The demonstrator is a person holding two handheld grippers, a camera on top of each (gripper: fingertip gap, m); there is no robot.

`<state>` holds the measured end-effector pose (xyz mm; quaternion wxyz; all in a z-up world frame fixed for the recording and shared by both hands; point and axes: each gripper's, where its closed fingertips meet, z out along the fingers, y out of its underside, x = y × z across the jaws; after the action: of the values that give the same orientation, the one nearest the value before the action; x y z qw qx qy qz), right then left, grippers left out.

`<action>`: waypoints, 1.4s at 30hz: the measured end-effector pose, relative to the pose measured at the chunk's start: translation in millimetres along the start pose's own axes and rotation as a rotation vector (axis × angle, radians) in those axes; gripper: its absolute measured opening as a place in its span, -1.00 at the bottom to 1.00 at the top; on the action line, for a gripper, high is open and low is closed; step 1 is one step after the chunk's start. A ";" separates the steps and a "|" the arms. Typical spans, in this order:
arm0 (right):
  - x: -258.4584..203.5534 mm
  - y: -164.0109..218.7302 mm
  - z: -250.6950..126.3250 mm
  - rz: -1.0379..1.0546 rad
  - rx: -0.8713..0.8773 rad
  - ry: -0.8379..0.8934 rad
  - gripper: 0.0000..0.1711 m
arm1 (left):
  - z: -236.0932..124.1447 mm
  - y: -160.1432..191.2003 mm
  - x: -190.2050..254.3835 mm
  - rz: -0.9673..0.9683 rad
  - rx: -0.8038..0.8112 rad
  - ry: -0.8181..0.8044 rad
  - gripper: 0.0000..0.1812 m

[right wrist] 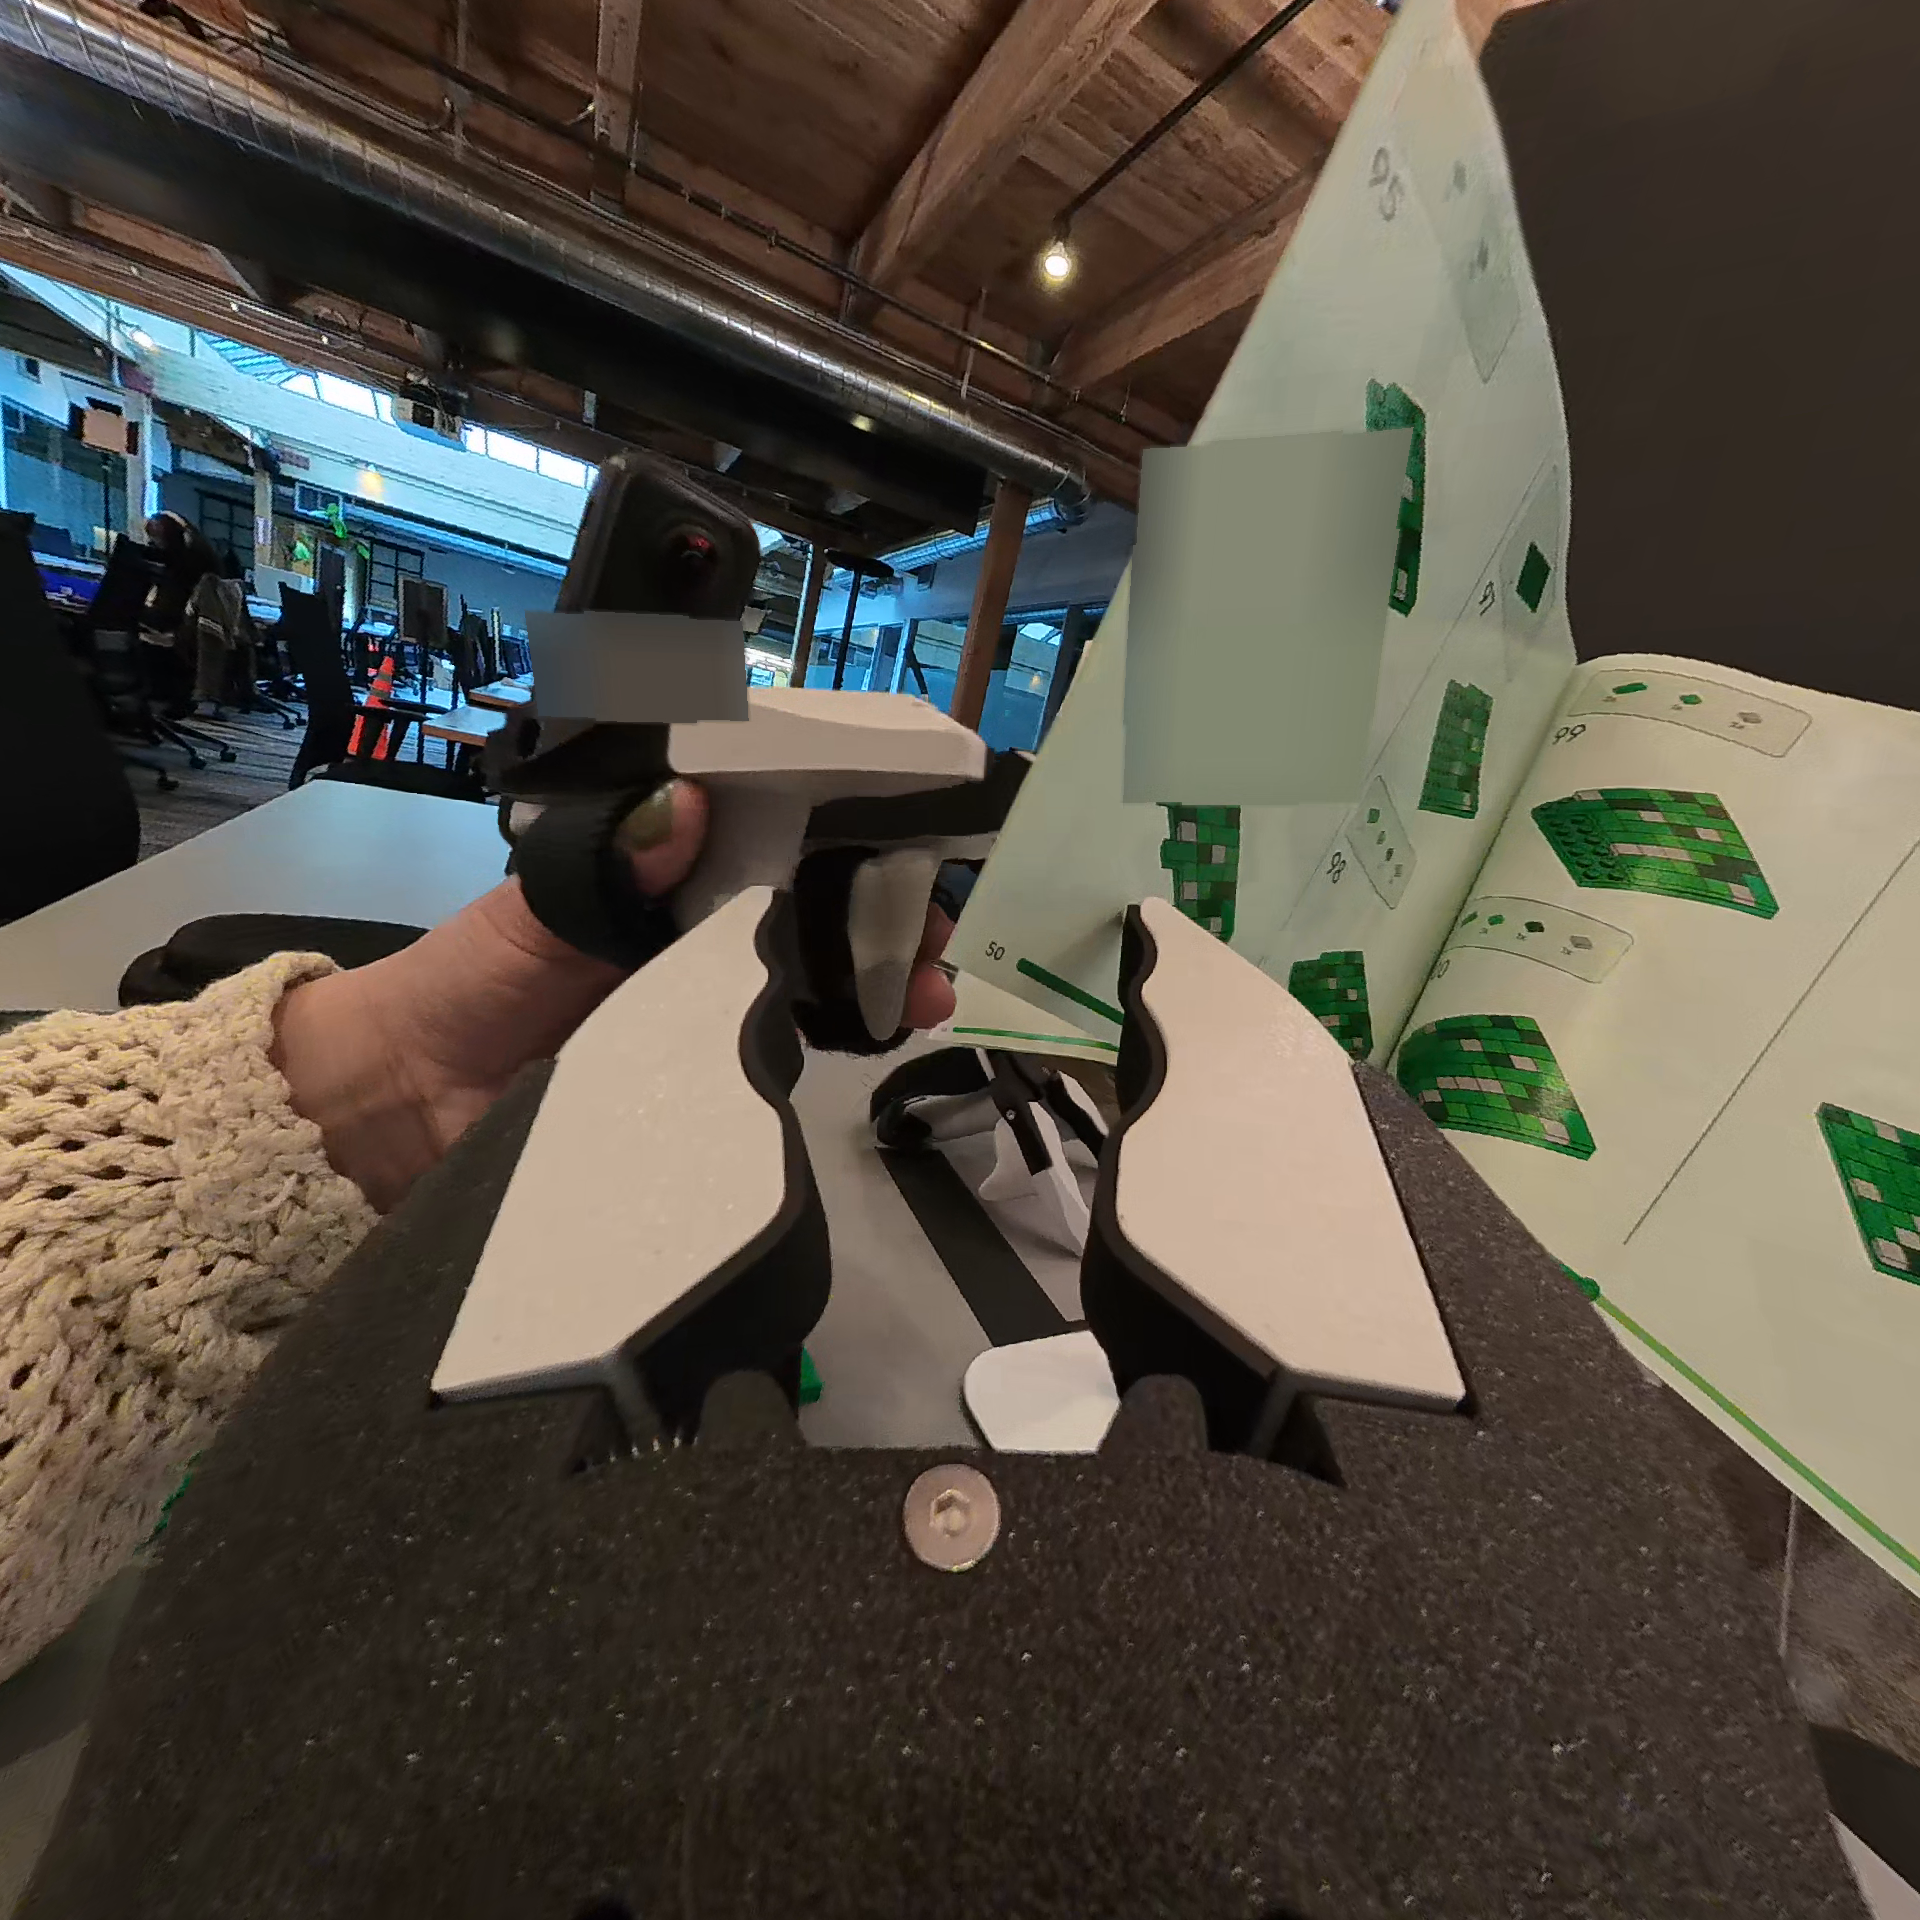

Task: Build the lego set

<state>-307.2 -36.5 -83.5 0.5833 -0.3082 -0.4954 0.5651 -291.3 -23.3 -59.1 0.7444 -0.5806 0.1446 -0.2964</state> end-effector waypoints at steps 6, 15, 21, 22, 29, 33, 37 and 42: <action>-4.1 1.6 1.7 0.000 -0.009 -0.022 -0.31 | -0.8 0.1 1.9 -0.034 0.013 0.039 -0.79; -5.1 1.8 1.7 0.009 -0.008 -0.030 -0.31 | 0.2 2.2 1.8 -0.037 0.010 0.048 -1.00; -5.0 2.1 2.0 0.008 -0.010 -0.030 -0.31 | -0.1 3.8 -0.6 -0.023 -0.001 0.030 -1.00; -4.4 1.8 1.8 0.009 -0.009 -0.027 -0.31 | -0.5 4.2 -1.5 -0.010 -0.006 0.021 -1.00; 15.3 -1.1 -4.1 0.040 0.012 0.073 -0.36 | -9.7 -3.0 -14.8 0.046 0.022 -0.077 -1.00; 47.0 0.4 -12.9 0.062 0.006 0.267 -0.37 | -29.8 -10.3 -37.1 0.031 0.045 -0.201 -1.00; 90.7 2.2 -35.8 0.110 0.014 0.570 -0.37 | -61.0 -20.3 -61.1 -0.040 0.119 -0.303 -1.00; 114.8 -2.0 -63.5 0.156 0.077 0.753 -0.37 | -95.4 -29.3 -77.2 -0.099 0.197 -0.351 -1.00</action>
<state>-262.6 86.6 -75.5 0.6909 -0.5088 -0.1997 0.4732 -413.1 -55.0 -68.3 0.7960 -0.5541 -0.0458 -0.2393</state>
